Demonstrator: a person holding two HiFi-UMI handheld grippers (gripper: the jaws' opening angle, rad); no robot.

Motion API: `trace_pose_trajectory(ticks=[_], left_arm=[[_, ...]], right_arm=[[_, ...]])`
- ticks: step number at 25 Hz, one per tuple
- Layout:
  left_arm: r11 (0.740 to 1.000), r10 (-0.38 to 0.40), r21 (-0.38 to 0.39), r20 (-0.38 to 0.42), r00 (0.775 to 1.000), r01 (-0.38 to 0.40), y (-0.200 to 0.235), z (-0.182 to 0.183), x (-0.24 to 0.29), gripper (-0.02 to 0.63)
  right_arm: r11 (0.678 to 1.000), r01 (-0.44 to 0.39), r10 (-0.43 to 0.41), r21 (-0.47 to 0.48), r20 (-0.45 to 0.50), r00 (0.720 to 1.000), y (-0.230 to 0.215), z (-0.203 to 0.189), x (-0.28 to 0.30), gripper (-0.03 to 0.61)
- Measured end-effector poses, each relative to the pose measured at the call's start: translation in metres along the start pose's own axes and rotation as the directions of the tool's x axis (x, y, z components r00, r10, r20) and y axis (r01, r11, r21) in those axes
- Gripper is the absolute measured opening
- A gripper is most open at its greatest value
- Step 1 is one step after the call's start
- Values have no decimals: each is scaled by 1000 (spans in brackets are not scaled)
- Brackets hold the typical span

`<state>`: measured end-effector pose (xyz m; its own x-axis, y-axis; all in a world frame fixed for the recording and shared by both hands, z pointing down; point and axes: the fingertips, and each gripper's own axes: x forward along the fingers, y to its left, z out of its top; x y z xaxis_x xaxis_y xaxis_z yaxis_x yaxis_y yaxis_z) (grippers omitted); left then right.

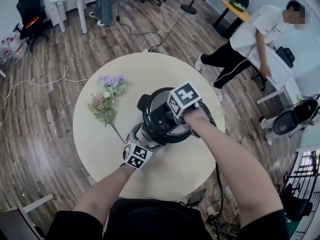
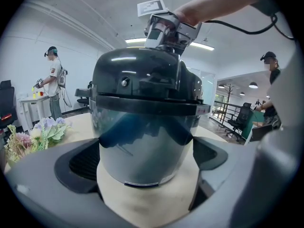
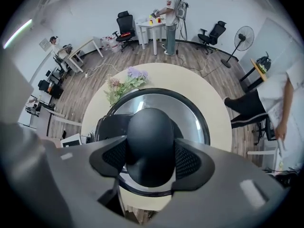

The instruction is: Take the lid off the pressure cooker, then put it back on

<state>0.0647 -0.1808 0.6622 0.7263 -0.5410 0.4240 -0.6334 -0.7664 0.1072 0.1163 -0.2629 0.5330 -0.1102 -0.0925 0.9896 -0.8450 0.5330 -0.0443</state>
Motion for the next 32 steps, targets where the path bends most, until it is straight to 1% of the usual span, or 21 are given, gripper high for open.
trace_pose_trajectory(ticks=[9,12,14,17,20,23,26,28,30,32], left_arm=[[1000,-7,-6,4,1000,7,1,2,1,589],[1000,-8,-6,2,1000,8,-1,2,2,586],[1000,-9,5,-6,1000,9,0,1,2,583],[1000,-5,7,-10,1000,5,2,0,2,569],[1000,-7,7,-10,1000,7,2,2,3,569],[1000,-9,9,-10,1000,9,2,1,3,571],[1000,-10,10,-11,1000,10,5,-1,2,571],[1000,-10,11,-10,1000,10,5,-1,3,571],[1000,-10,11,-12,1000,10,5,-1,3,571],[1000,-9,13,-12,1000,9,6,-2,4,571]], right_arm=[[989,-26,21,-144,-36,999,3,-1,0,287],[980,-32,25,-198,-36,999,2,-2,-1,288],[967,-35,25,-251,-40,999,2,-2,0,290],[936,-45,25,-349,-61,998,3,-4,0,290],[896,-61,25,-440,-86,996,3,-7,-1,291],[845,-74,20,-530,-107,994,5,-8,-1,293],[785,-82,7,-614,-123,992,7,-8,2,296],[754,-83,-4,-652,-132,991,7,-9,2,298],[746,-84,-6,-661,-133,991,7,-9,2,299],[755,-82,-4,-650,-131,991,6,-8,3,298]])
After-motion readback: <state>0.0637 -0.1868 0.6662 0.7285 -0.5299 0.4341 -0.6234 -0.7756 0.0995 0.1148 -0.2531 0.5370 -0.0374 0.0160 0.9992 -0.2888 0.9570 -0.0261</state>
